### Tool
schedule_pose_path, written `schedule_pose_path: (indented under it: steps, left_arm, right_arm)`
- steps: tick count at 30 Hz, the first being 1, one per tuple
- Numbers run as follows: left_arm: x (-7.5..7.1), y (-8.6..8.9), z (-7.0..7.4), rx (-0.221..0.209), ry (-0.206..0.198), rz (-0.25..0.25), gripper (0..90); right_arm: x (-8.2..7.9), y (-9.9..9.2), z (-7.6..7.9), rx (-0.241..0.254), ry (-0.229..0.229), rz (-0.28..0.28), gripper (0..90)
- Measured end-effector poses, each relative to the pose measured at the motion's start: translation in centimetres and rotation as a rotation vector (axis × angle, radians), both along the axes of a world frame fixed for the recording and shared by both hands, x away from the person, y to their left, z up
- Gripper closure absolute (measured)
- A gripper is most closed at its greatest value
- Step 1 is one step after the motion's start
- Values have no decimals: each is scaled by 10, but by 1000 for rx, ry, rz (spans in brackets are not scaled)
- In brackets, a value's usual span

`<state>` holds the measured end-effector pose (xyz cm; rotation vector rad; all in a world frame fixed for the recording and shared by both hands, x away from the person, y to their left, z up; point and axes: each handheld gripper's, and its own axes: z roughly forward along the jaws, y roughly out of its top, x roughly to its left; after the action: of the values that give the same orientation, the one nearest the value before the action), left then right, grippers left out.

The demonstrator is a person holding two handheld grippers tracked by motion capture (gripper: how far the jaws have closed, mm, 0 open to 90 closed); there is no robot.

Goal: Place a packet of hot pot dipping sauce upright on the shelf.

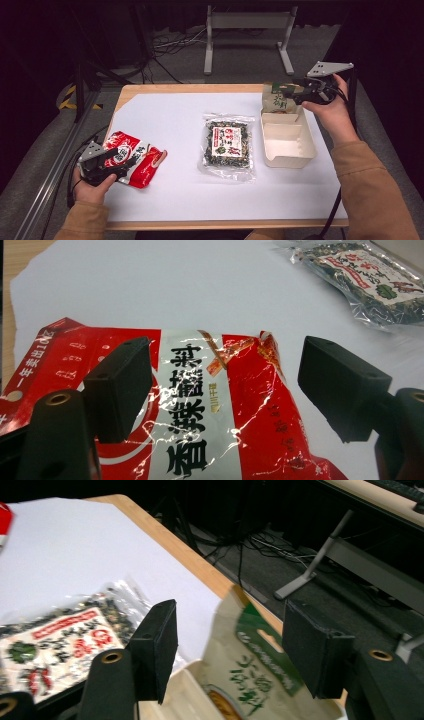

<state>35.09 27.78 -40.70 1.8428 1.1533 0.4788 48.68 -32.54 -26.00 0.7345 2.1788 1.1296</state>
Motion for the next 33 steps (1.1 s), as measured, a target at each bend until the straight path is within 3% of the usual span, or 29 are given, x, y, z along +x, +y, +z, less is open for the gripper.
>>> schedule_pose_path:
  steps: [10, 16, 23, 33]
  left_arm:
    - [10, -11, 1, 2, -2, -38, 224]
    - [15, -15, 1, 2, -6, -50, 223]
    - [15, -15, 2, 2, -9, -48, 219]
    - [14, -16, 2, -3, -6, -52, 219]
  right_arm:
    - [-41, 21, -9, 125, 60, 41, 350]
    - [-54, 26, -19, 114, 78, 39, 348]
    - [-71, 30, -29, 144, 99, 52, 352]
    - [-91, 34, -61, 162, 113, 64, 339]
